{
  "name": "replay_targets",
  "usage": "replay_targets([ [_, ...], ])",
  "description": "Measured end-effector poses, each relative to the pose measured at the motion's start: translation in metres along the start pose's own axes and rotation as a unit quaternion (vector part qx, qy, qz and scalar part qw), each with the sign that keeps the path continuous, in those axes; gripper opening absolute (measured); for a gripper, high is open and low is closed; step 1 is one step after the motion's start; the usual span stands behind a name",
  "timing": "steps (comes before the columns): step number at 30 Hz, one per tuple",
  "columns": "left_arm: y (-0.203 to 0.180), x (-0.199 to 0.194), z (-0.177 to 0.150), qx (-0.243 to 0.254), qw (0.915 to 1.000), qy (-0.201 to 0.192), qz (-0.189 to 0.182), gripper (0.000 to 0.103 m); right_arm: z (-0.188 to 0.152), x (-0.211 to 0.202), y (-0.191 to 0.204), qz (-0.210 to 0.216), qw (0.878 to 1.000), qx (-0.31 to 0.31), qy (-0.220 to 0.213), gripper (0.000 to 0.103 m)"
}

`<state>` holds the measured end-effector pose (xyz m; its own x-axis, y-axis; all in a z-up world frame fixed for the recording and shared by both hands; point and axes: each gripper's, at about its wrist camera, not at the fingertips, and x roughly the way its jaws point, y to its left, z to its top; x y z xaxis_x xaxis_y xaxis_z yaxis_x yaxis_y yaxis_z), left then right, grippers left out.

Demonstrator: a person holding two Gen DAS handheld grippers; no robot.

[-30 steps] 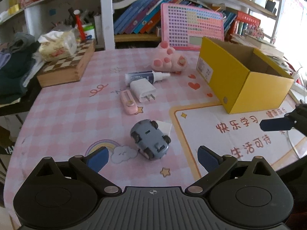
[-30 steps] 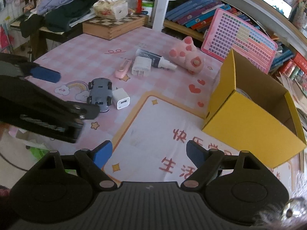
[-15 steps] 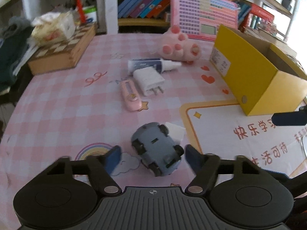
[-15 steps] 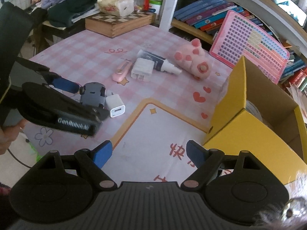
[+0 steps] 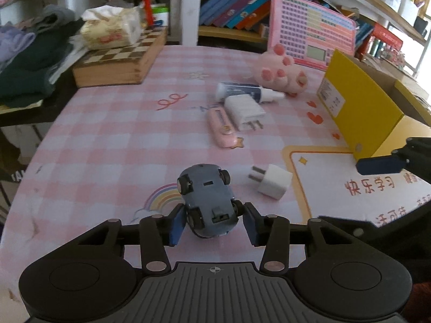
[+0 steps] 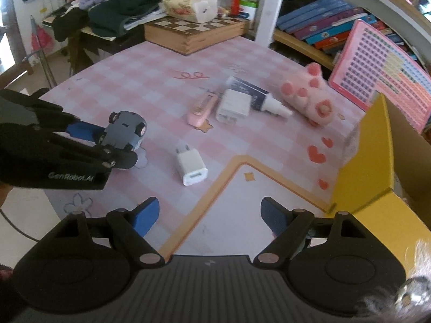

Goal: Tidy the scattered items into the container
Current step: 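Move the left tool to the grey toy car and close on it, then close the right tool on the white charger while the left tool holds the car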

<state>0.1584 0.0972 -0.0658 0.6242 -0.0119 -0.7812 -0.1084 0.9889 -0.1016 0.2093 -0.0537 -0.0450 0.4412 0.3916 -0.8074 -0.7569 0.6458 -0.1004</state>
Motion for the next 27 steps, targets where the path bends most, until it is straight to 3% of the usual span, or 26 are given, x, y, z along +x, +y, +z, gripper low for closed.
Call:
replay_targets([
  [13, 0.019, -0.012, -0.004, -0.025, 0.9994, 0.009, 0.023, 0.044, 0.028, 0.045, 0.001, 0.038, 0.999, 0.029, 0.023, 0.057],
  [20, 0.024, -0.013, -0.002, -0.038, 0.9991, 0.008, 0.019, 0.044, 0.035, 0.062, -0.005, 0.05, 0.997, 0.05, 0.038, 0.051],
  [27, 0.023, -0.011, 0.0, -0.036, 0.9992, 0.01, 0.014, 0.044, 0.037, 0.072, -0.006, 0.058, 0.996, 0.046, 0.051, 0.031],
])
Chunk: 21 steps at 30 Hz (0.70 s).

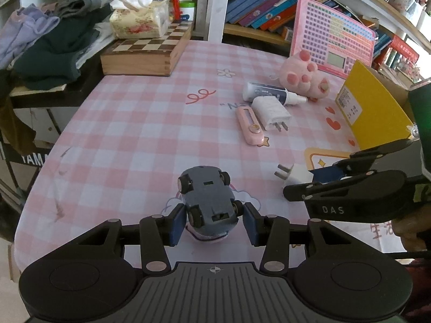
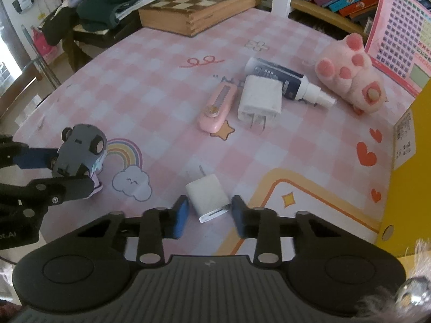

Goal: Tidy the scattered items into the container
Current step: 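Close the right tool on the white charger while the left tool holds the car, then carry the toy car and white charger over the yellow box with both tools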

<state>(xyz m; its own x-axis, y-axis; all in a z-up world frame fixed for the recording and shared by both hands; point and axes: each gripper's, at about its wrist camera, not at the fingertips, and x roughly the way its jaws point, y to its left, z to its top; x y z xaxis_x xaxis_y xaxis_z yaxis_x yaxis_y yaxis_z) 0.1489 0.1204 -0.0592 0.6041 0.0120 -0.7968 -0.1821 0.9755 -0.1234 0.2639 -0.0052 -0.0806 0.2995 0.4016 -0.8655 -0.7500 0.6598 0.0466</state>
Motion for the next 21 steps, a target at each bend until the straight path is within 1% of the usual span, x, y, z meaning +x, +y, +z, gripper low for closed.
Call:
replay_targets([
  [6, -0.001, 0.0, 0.003, 0.0, 1.0, 0.001, -0.004, 0.044, -0.001, -0.002, 0.005, 0.004, 1.0, -0.024, -0.005, 0.028],
  [13, -0.002, -0.005, 0.005, -0.006, 0.9998, -0.009, -0.017, 0.044, -0.003, -0.018, 0.006, 0.008, 1.0, -0.025, -0.013, 0.028],
  [21, -0.004, -0.011, 0.004, 0.003, 0.9991, -0.014, -0.04, 0.044, -0.014, -0.042, 0.004, -0.009, 1.0, 0.005, -0.024, 0.028],
])
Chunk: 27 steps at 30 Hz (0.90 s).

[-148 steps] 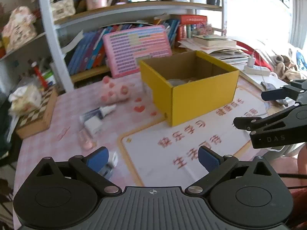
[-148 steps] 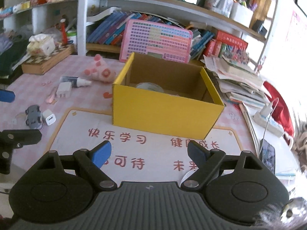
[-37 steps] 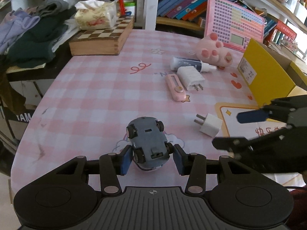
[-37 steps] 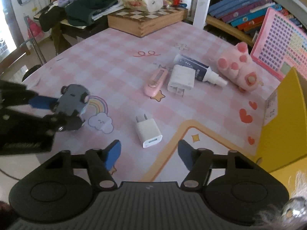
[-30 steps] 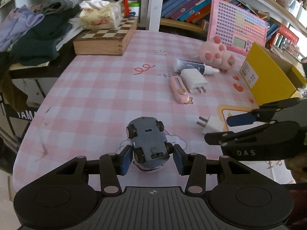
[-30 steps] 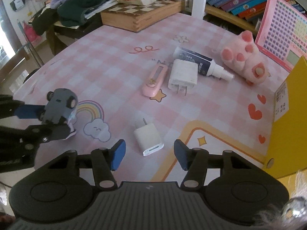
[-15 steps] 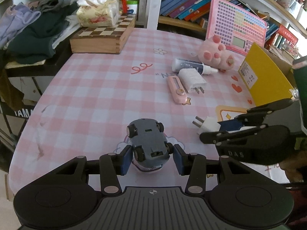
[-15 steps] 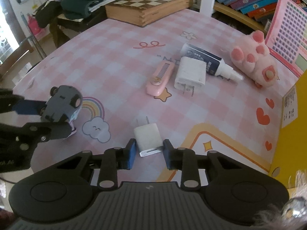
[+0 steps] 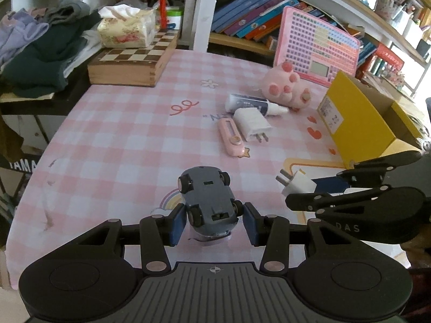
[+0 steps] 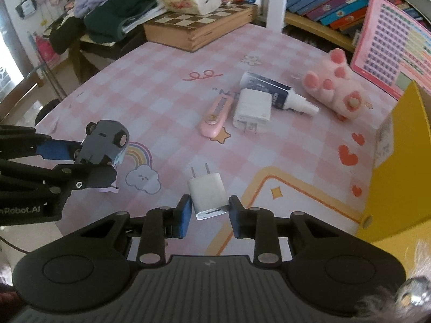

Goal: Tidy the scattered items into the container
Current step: 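Carry the toy car and white charger over the yellow box with both tools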

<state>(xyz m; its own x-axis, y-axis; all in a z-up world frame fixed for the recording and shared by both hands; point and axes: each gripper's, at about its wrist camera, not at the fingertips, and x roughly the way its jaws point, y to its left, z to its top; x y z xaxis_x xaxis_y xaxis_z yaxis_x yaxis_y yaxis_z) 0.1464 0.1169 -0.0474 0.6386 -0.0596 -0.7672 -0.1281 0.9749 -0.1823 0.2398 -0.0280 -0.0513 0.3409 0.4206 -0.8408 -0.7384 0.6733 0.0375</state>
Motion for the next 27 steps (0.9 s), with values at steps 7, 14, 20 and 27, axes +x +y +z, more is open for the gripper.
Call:
replay_targets([
  [7, -0.002, -0.012, -0.012, 0.008, 0.9998, -0.001, -0.021, 0.044, -0.016, -0.017, 0.011, -0.013, 1.0, 0.024, -0.004, 0.028],
  [14, 0.0, -0.029, -0.025, 0.01, 0.9994, -0.007, -0.034, 0.044, -0.031, -0.032, 0.03, -0.024, 0.999, 0.021, -0.013, 0.028],
  [20, -0.001, -0.043, -0.033, 0.02, 0.9985, -0.017, -0.047, 0.044, -0.045, -0.046, 0.04, -0.033, 0.999, 0.035, -0.02, 0.028],
  [27, -0.006, -0.056, -0.042, 0.031, 0.9969, -0.023, -0.068, 0.044, -0.061, -0.063, 0.047, -0.046, 0.997, 0.058, -0.03, 0.028],
])
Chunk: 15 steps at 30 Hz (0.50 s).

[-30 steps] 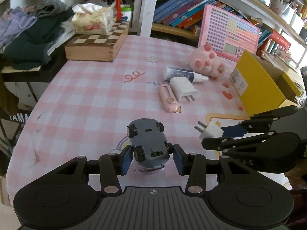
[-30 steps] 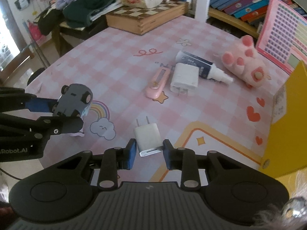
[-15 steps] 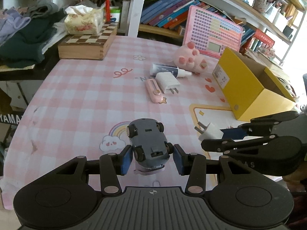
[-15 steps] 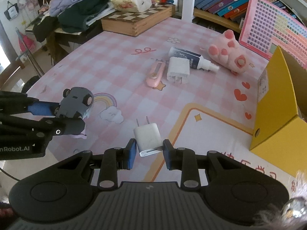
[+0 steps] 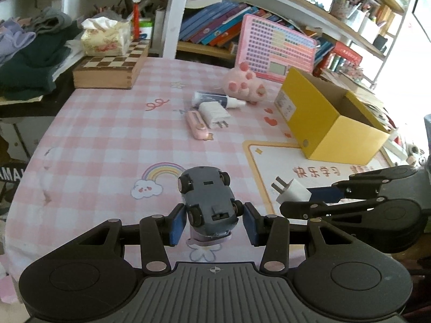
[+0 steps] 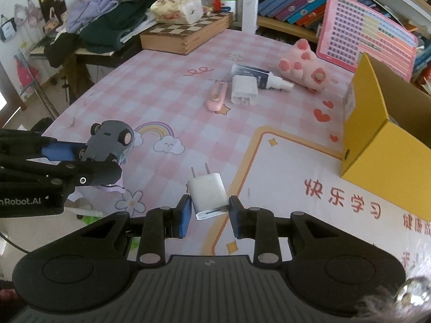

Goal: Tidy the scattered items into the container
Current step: 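Carry the toy car and white charger over the yellow box with both tools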

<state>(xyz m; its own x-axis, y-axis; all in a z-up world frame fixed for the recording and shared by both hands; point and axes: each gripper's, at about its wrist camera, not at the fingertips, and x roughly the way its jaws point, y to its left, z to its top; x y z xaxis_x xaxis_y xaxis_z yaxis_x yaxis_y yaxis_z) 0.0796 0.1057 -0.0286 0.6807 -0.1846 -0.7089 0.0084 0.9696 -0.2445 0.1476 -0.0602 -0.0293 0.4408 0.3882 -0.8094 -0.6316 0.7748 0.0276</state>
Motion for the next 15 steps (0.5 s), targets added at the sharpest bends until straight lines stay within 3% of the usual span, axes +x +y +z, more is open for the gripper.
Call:
replay_targets([
  [15, -0.028, -0.011, -0.019, 0.025, 0.9984, 0.006, -0.05, 0.044, -0.045, -0.031, -0.009, -0.033, 0.998, 0.054, 0.0, 0.028],
])
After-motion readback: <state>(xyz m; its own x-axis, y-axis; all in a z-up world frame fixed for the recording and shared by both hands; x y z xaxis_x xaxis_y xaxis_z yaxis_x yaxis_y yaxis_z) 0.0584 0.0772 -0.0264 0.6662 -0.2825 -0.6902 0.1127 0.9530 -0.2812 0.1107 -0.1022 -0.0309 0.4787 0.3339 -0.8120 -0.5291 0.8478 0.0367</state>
